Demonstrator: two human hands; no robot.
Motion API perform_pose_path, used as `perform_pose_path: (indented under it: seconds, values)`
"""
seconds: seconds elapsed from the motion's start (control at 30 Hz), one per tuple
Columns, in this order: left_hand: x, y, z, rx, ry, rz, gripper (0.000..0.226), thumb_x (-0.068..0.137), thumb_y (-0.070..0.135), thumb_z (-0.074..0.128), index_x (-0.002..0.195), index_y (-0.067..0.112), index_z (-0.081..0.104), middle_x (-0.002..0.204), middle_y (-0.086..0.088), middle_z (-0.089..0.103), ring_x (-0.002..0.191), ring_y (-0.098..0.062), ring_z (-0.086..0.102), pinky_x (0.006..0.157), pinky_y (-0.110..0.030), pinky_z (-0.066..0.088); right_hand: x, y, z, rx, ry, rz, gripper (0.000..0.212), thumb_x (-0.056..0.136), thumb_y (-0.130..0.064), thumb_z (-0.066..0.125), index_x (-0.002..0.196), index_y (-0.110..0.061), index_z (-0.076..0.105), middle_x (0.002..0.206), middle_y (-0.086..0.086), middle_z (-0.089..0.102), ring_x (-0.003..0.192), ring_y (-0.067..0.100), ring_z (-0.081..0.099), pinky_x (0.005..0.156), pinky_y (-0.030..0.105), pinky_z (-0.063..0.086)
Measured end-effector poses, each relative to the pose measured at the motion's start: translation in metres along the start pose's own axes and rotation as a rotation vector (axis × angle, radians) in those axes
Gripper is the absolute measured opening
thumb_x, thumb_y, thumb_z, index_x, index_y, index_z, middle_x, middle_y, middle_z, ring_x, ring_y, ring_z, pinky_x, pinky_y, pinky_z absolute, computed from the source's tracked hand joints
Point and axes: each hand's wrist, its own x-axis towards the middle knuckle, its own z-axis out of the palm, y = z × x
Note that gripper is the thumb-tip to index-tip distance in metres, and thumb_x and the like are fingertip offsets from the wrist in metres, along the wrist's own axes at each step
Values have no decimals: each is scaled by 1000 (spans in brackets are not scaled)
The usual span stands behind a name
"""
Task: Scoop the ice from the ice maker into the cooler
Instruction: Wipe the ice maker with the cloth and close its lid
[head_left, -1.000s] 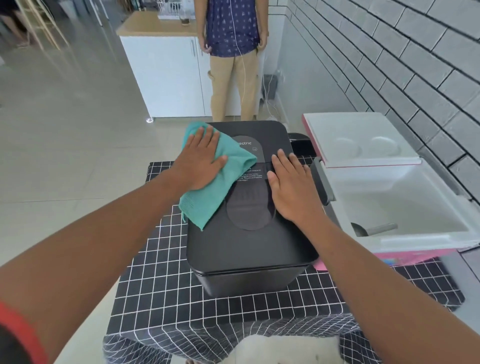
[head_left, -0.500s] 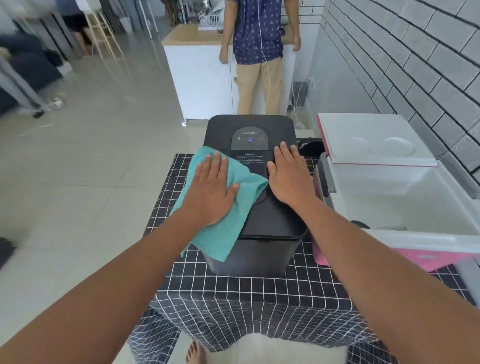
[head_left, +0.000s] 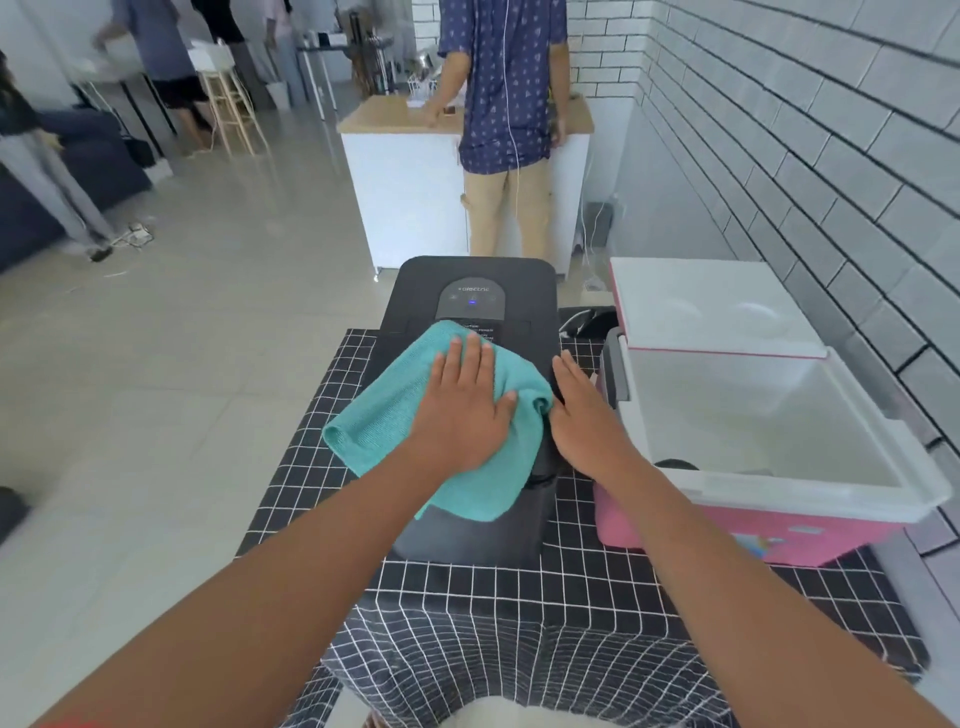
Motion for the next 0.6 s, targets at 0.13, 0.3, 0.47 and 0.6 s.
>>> perform_pose_path:
  seconds: [0.13, 0.3, 0.47, 0.6]
  values:
    - [14, 19, 1, 3, 0, 47, 72, 103, 50, 19, 157, 6, 4, 165, -14, -1, 152, -30, -5, 122, -46, -2, -7, -6, -12, 411, 189, 117, 42, 97, -16, 38, 136, -23, 51, 136, -7, 53, 118, 6, 47, 98, 26, 37]
    - [6, 9, -6, -473, 131, 22, 69, 97, 47, 49, 153, 13, 29, 162, -5, 21, 151, -18, 9, 121, -34, -3, -5, -15, -18, 523, 292, 269, 41, 98, -36, 38, 77, -11, 63, 82, 1, 64, 77, 16, 55, 66, 31, 40]
    - [-13, -51, -21, -301, 388, -250, 63, 91, 47, 60, 142, 11, 48, 148, -11, 43, 143, -29, 31, 119, -50, 17, 10, -21, -22, 26, 225, 4, 22, 90, -31, 53, 87, -15, 68, 100, 0, 60, 99, 17, 53, 87, 35, 44]
    - [-32, -80, -24, -309, 202, -392, 76, 82, 67, 60, 141, 19, 50, 139, -8, 47, 131, -29, 39, 109, -46, 34, 27, -42, -21, -117, 119, 45, 17, 72, -10, 50, 79, -3, 64, 84, 9, 60, 80, 26, 56, 69, 37, 47]
